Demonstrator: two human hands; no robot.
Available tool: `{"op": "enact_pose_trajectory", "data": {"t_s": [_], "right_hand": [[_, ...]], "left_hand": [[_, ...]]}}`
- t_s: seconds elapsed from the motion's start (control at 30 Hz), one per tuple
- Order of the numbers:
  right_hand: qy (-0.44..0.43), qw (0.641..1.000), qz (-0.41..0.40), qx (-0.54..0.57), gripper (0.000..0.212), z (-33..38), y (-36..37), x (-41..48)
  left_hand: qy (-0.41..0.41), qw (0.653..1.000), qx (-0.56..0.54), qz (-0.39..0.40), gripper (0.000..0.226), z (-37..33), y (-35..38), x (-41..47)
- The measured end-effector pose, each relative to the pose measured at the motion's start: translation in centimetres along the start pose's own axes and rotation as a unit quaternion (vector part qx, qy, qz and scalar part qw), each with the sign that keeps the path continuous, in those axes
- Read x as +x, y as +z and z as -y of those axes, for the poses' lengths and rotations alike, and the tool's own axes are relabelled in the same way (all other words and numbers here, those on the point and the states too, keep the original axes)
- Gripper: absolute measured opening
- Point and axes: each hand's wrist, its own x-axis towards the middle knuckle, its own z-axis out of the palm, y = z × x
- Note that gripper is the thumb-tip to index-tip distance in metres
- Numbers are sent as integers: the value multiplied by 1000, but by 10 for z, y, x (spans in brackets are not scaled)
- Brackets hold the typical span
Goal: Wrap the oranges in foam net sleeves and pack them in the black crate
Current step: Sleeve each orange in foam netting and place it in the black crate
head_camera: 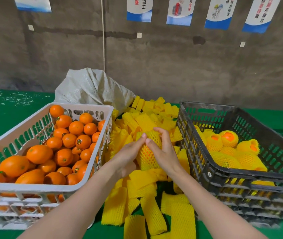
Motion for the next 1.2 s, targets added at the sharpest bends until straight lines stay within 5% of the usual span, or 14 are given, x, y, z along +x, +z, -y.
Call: {"op": "enact_pose_trajectory", "data": {"t_s": [0.13, 0.33, 0.47, 0.53, 0.67, 0.73, 0.77, 0.83, 0.93, 1.0, 1.2], "right_hand": [[-43, 997, 22, -54, 70, 4, -8, -15], [-62, 990, 44, -119, 80, 5, -41, -18], [-88, 988, -28, -121, 94, 10, -79, -11], [-117, 983, -53, -132, 89, 11, -101, -6], [-123, 977, -84, -151, 67, 9, -158, 16], [-115, 974, -127, -150, 63, 2, -189, 36], [-97, 971, -146, -162, 64, -4, -204, 48], [-29, 964, -174, -197, 70, -23, -229, 73], [77, 946, -162, -269, 73, -59, -250, 113], [105, 927, -130, -336, 70, -83, -253, 137], [152, 872, -29, -465, 75, -149, -235, 180]], "left_hand": [[23, 1000, -18, -9, 48, -3, 0, 6], [31, 995, 88, 23, 65, -9, 29, 19], [73, 995, 74, 14, 53, -13, 73, 36], [77, 995, 59, 1, 36, -14, 100, 48], [82, 996, 26, 3, 52, -19, 155, 79], [133, 986, 93, -31, 51, -14, 178, 98], [184, 956, 221, -59, 43, -8, 185, 108], [255, 832, 486, -83, 27, 12, 191, 128], [217, 679, 701, -33, 24, 36, 189, 148], [217, 655, 723, -13, 31, 39, 186, 153], [247, 689, 681, -10, 33, 39, 182, 150]]}}
